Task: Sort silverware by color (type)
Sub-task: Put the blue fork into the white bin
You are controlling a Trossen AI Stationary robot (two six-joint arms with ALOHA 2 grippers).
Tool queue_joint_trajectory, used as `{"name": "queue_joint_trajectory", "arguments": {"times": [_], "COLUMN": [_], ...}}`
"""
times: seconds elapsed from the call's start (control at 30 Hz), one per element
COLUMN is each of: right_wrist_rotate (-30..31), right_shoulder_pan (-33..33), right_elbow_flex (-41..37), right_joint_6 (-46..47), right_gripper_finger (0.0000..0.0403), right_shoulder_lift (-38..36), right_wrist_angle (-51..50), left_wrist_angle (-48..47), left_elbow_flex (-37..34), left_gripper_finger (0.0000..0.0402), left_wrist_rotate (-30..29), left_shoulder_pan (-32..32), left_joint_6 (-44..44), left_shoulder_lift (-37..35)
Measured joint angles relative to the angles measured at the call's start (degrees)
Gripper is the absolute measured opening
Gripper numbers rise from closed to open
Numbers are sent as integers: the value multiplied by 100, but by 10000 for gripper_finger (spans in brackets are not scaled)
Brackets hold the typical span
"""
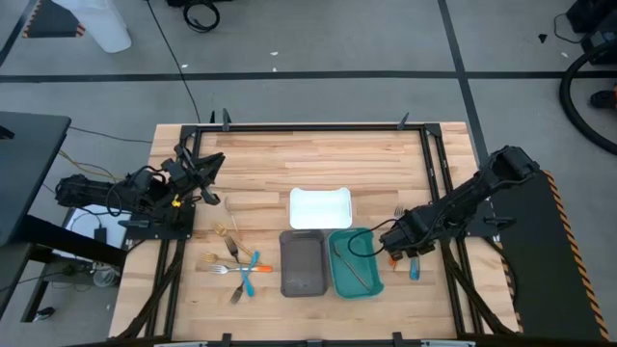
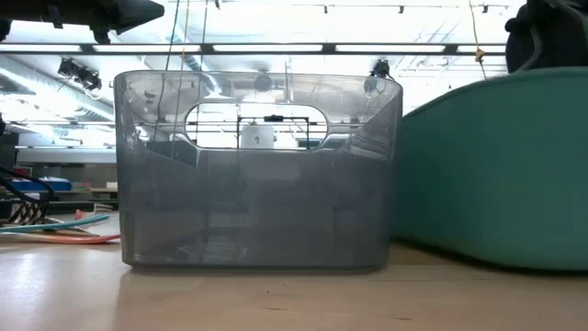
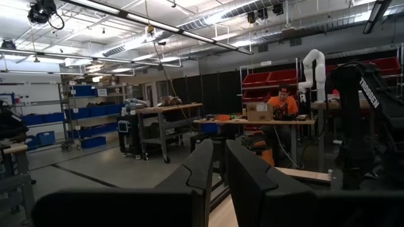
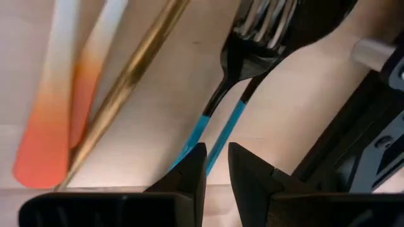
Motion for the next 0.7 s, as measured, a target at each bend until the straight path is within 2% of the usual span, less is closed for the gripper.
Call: {"name": "queue_joint_trajectory", "arguments": {"times": [0.43, 0.57, 0.7], "right_wrist_rotate": [371, 577, 1045], "right_shoulder_pan": [106, 298, 636], "right_elbow_flex": [107, 105, 105], "right_joint_6": [57, 346, 909], "right_gripper_finger": [75, 75, 75], "right_shoulder_lift": [-268, -507, -732], "right_wrist_angle": [99, 11, -12], "left_wrist_angle": [-4, -34, -34], "left_elbow_flex": [0, 0, 0], "left_gripper_finger": [50, 50, 50], "left_wrist_rotate": [0, 0, 0], "left_shoulder_pan": [1, -1, 1], "left_joint_6": [0, 0, 0], "left_shoulder_lift": [0, 0, 0]}}
